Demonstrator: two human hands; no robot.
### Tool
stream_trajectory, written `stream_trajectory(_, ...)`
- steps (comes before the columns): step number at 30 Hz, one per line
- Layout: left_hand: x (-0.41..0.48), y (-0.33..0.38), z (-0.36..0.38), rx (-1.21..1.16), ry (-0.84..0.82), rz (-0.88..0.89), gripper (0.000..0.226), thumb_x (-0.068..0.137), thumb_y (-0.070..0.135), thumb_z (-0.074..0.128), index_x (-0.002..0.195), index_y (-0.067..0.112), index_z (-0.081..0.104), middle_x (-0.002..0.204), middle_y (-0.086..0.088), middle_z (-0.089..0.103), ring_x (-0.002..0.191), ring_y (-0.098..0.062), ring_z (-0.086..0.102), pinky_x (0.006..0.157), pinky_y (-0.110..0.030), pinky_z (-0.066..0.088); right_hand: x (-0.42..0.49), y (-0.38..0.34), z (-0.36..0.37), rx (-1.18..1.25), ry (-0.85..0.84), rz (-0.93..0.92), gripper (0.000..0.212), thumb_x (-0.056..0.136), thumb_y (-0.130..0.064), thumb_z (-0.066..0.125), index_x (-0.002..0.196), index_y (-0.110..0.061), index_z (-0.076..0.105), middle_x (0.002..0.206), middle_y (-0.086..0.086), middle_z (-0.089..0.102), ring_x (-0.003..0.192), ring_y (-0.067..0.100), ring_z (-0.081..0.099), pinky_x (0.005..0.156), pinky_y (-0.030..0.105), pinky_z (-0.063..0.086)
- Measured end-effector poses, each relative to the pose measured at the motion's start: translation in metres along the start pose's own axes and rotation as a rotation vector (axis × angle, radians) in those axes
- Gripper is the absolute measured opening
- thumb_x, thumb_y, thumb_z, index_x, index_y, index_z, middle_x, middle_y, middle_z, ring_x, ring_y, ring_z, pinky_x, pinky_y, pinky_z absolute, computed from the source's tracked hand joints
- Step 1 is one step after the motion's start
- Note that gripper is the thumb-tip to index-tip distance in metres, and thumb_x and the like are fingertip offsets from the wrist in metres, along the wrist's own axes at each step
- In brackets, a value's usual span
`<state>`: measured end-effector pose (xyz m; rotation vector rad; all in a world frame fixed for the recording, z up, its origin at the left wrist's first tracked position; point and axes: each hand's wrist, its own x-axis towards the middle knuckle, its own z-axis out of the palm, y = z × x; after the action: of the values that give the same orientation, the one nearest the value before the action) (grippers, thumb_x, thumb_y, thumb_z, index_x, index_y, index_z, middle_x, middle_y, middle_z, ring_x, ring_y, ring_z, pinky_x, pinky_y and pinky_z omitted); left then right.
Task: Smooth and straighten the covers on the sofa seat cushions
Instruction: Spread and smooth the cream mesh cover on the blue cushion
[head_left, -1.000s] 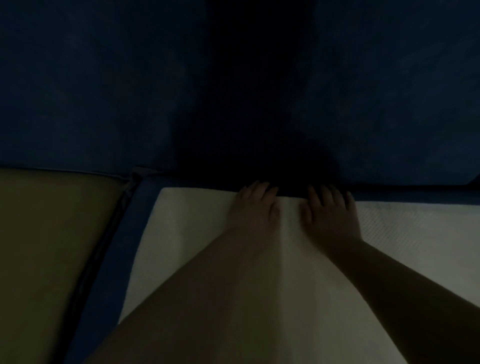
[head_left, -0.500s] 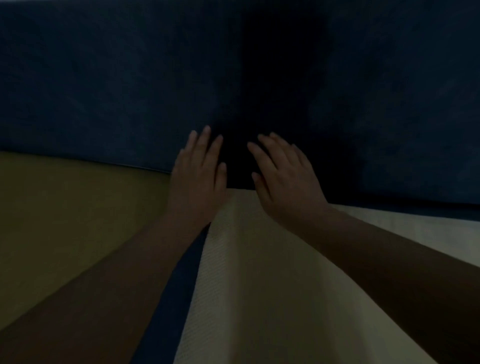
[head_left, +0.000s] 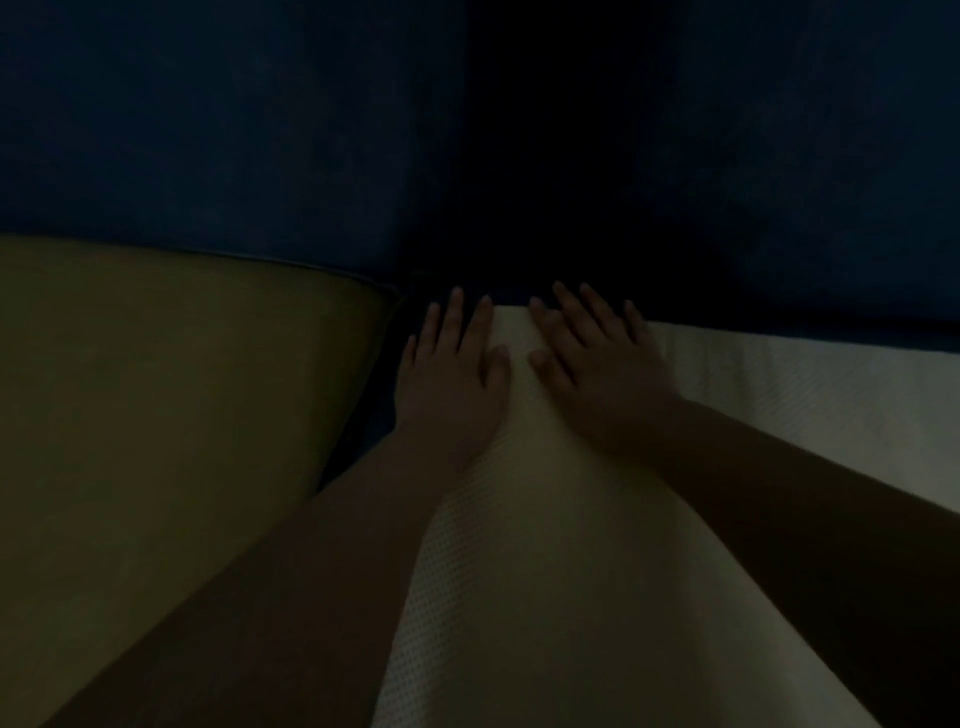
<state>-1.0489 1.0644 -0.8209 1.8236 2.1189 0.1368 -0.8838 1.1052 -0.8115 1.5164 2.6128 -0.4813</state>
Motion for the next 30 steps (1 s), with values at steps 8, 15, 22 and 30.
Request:
stream_trajectory(8,0.007,0.089,-0.036,-0.101,0.306,0.196,0.059,0.097,0.039,0.019,0.154,0.022,0.013,0.162,0.0,-0.002,0.148,-0.016,-0.006,0.119,-0.037,-0.003,-0.023,0.046,-0.054,0.148,0.619,0.105,0.055,0.1,-0.033,0.029,0.152,-0.016,0.025,0.16,0.006,0.018,0.148,0.021,0.009,0.117,0.045,0.006)
stream_trajectory(15,0.002,0.086,0.036,0.174,0.027,0.106,0.066,0.09,0.049,0.003,0.153,0.03,-0.007,0.161,0.002,-0.012,0.147,-0.015,-0.015,0.119,-0.04,-0.008,-0.05,0.089,0.003,-0.033,0.072,0.28,0.058,0.098,-0.05,0.002,0.153,-0.03,-0.005,0.162,-0.001,-0.002,0.148,0.015,-0.007,0.117,0.044,-0.006)
stream_trajectory(22,-0.009,0.115,0.008,0.068,0.076,0.179,0.061,0.096,0.041,0.015,0.154,0.025,0.006,0.161,0.001,-0.011,0.146,-0.013,-0.014,0.118,-0.04,-0.009,-0.078,0.098,-0.029,0.076,0.282,0.204,0.062,0.096,-0.045,0.011,0.154,-0.023,0.014,0.162,0.003,0.011,0.149,0.018,0.0,0.117,0.048,-0.002)
stream_trajectory(30,-0.017,0.209,0.048,0.098,0.062,0.351,0.06,0.095,0.048,0.005,0.153,0.032,-0.001,0.162,0.003,-0.01,0.148,-0.015,-0.013,0.119,-0.043,-0.005,-0.134,0.172,-0.027,-0.023,0.22,0.386,0.065,0.093,-0.05,0.002,0.154,-0.026,0.005,0.162,0.001,0.002,0.148,0.017,-0.009,0.117,0.047,-0.004)
